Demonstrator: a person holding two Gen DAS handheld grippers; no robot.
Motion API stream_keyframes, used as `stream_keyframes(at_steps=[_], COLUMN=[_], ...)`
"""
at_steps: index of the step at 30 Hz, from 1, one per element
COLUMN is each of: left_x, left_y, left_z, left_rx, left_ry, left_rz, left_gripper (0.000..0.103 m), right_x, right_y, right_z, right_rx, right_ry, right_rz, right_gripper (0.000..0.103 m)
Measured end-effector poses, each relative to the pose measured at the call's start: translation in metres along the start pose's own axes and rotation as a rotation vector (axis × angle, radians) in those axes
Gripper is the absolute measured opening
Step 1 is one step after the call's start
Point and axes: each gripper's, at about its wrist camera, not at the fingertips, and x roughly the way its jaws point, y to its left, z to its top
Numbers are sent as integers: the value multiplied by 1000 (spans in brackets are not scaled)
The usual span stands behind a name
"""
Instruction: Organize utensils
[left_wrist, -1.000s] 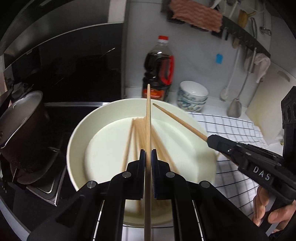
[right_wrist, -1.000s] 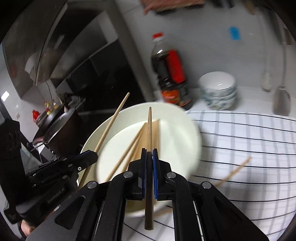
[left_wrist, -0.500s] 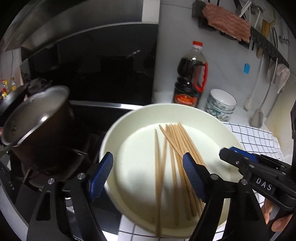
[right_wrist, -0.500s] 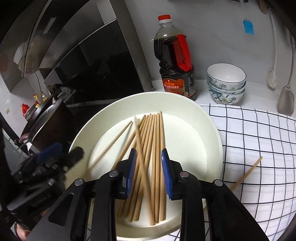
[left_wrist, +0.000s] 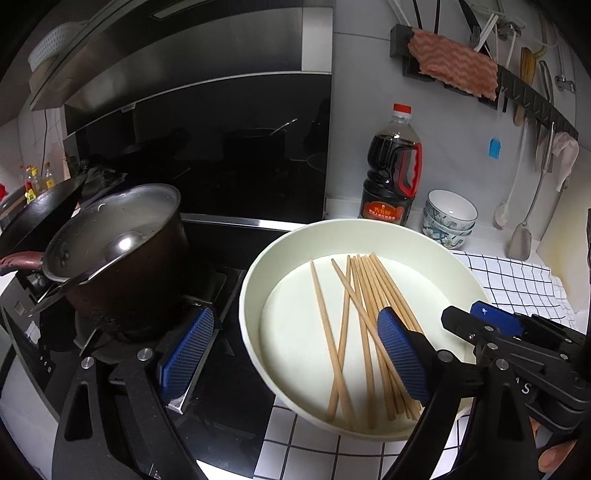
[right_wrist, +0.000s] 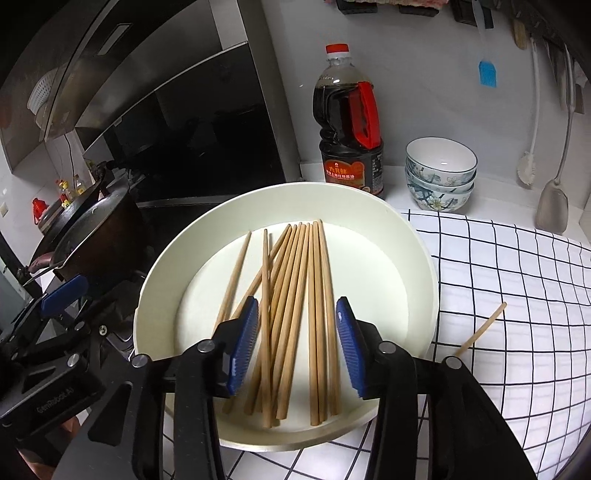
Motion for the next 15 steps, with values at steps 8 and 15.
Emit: stream_keyframes(at_steps=[8, 15], left_x=[-6, -7], left_y=[-3, -2], left_z=[-6, -8], left_rx=[12, 10], left_ry=[4, -1], left_rz=[1, 9], left_gripper=[91, 93], right_x=[-4, -6], right_y=[4, 3], right_z=[-4, -4], right_rx=[0, 4], right_ry=[3, -1], right_rz=[-12, -19], right_gripper=[44, 48])
